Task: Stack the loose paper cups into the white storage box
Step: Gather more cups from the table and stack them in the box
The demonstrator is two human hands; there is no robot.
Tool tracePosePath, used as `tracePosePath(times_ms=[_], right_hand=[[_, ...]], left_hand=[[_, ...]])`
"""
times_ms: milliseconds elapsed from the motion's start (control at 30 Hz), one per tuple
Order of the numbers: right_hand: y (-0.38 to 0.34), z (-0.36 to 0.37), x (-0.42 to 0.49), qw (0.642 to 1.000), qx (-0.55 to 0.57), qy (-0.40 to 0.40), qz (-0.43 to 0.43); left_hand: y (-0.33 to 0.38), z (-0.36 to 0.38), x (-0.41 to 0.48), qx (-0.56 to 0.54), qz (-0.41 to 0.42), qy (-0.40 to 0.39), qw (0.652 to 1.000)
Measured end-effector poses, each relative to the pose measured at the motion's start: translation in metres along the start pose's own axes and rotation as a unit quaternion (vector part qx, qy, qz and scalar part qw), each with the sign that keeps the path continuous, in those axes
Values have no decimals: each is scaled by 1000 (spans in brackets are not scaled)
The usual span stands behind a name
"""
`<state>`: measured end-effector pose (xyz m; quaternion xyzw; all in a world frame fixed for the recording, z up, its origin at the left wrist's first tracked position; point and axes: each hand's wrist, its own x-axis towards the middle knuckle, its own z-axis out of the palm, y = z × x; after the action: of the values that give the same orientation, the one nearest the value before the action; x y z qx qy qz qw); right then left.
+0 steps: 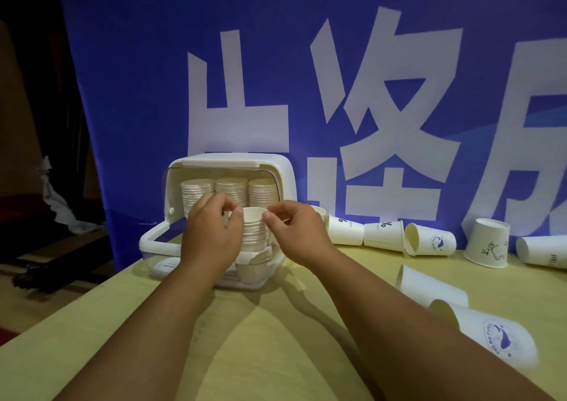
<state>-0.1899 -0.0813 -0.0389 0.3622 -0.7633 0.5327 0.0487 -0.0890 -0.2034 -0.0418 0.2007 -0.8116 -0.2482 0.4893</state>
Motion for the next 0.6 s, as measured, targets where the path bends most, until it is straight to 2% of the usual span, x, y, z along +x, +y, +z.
tracePosePath(times_ms=[133,300,467,600], right_hand=[[-3,-16,-10,999,-28,19,14],[-6,-61,-33,996,-80,11,34],[8,-143,-64,979,-190,-31,68],[31,-199,-87,958,-244,-73,129]], left_hand=[[17,-1,-12,4,63,28,998],[49,7,-33,22,118,-38,992],[98,18,-68,-44,60,-191,979],[143,42,-101,-107,-18,-382,918]])
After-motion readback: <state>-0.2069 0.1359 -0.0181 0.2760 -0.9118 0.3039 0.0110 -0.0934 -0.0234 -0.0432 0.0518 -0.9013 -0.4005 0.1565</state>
